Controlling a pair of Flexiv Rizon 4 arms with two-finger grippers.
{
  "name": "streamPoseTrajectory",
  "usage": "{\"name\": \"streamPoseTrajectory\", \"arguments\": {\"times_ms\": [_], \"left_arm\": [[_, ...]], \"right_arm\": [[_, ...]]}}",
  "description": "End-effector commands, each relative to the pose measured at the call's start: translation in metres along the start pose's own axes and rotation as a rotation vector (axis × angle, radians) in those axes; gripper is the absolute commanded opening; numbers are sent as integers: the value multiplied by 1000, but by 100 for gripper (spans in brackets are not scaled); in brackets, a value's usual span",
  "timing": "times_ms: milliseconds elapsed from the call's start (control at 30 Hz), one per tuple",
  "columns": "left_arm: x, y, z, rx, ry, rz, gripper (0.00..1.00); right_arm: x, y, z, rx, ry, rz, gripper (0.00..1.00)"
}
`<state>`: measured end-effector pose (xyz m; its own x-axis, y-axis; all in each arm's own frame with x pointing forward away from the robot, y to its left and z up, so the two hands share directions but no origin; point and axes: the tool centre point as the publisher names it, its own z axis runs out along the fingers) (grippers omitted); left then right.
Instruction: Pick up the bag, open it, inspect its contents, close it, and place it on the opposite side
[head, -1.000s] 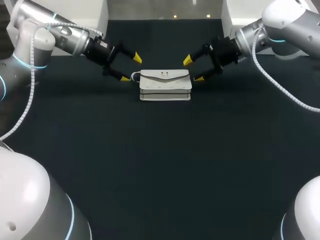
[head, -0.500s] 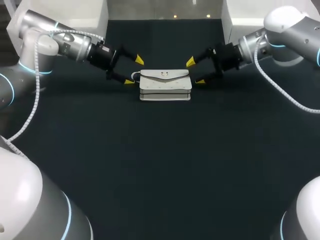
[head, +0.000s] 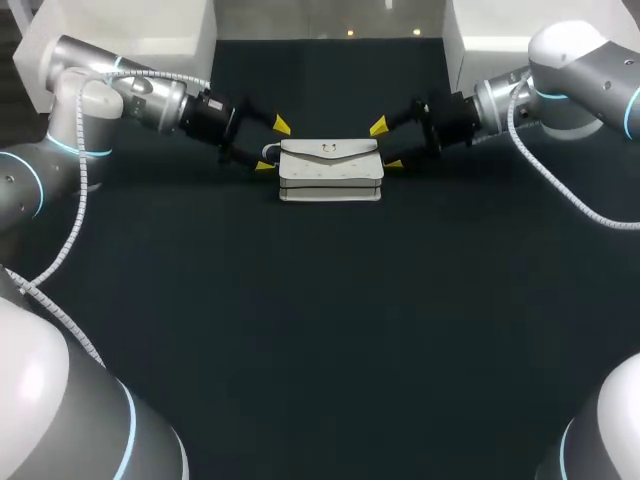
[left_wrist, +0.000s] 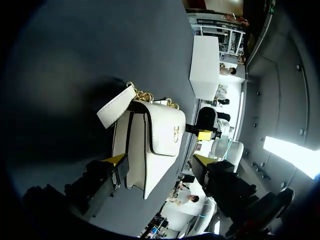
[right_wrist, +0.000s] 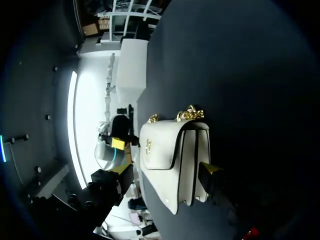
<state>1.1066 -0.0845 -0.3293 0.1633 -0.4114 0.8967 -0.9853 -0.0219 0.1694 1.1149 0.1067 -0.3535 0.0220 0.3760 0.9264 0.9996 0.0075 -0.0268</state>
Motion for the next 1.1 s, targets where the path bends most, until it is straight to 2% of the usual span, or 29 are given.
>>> {"name": "streamPoseTrajectory", "arguments": {"times_ms": [33, 267, 333, 467, 500, 600, 700, 733, 767, 800, 1100], "left_arm": [[-1, -7, 4, -26, 8, 3, 76], [-4, -9, 9, -26, 12, 5, 76], [-7, -11, 11, -18, 6, 0, 78], [-11, -13, 14, -7, 4, -9, 74], [-11, -13, 14, -2, 5, -10, 70], [-12, -14, 14, 3, 8, -12, 49], [-12, -16, 14, 8, 7, -14, 33], [-13, -16, 14, 9, 6, -15, 29], [-13, -16, 15, 12, 5, -15, 13], [-13, -16, 15, 13, 5, -16, 0], [-14, -13, 16, 17, 5, -1, 0]], "right_arm": [[-1, 7, 1, 33, 10, 2, 72], [-1, 11, 10, 39, 18, 10, 61], [-2, 12, 15, 47, 20, 14, 63], [-3, 15, 22, 59, 11, 19, 68], [-3, 15, 23, 59, 10, 19, 68], [-3, 15, 24, 61, 8, 20, 61], [-4, 15, 24, 57, 9, 22, 45], [-5, 14, 23, 56, 9, 24, 37], [-5, 14, 23, 54, 10, 25, 23], [-6, 14, 23, 52, 10, 26, 0], [-7, 12, 22, 40, 17, 43, 0]]}}
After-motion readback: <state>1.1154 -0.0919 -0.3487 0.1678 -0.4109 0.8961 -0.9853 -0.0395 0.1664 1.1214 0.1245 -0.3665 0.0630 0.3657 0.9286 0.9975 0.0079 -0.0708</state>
